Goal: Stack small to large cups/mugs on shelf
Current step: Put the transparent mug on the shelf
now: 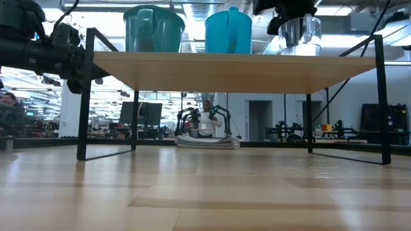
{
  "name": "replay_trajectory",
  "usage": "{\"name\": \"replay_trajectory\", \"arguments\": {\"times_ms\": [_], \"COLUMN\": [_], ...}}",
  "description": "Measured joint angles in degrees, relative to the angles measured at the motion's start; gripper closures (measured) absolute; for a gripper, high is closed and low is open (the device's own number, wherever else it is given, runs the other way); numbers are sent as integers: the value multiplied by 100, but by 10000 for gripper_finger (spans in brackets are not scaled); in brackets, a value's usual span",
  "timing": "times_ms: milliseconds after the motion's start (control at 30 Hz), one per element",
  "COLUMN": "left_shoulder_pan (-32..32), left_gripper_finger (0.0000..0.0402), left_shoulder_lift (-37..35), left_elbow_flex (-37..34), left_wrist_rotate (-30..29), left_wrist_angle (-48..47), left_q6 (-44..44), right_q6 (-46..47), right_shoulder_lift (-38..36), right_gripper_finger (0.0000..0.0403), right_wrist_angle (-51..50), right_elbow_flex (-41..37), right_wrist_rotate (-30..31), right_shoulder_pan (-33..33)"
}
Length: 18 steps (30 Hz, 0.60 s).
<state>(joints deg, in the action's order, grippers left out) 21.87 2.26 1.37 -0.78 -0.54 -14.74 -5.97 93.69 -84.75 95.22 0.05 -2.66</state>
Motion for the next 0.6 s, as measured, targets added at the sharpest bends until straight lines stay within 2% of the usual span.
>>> {"name": "replay_trajectory", "arguments": {"times_ms": [200, 600], "left_shoulder_pan": [0, 0], "left_gripper_finger": [382, 382], "left_shoulder_lift": [0, 0], "left_elbow_flex": [0, 0], "left_wrist_rotate": [0, 0], "left_wrist_angle": [0, 0], "left_q6": [-2, -4], "right_q6": [-15, -7], "right_shoulder_lift": [0, 0], "right_gripper_finger": [349, 295], "right_wrist_angle": [26, 24], "right_elbow_flex": [2, 2], "right_wrist_rotate": [-2, -4], "right_shoulder_pan": [0, 0]}}
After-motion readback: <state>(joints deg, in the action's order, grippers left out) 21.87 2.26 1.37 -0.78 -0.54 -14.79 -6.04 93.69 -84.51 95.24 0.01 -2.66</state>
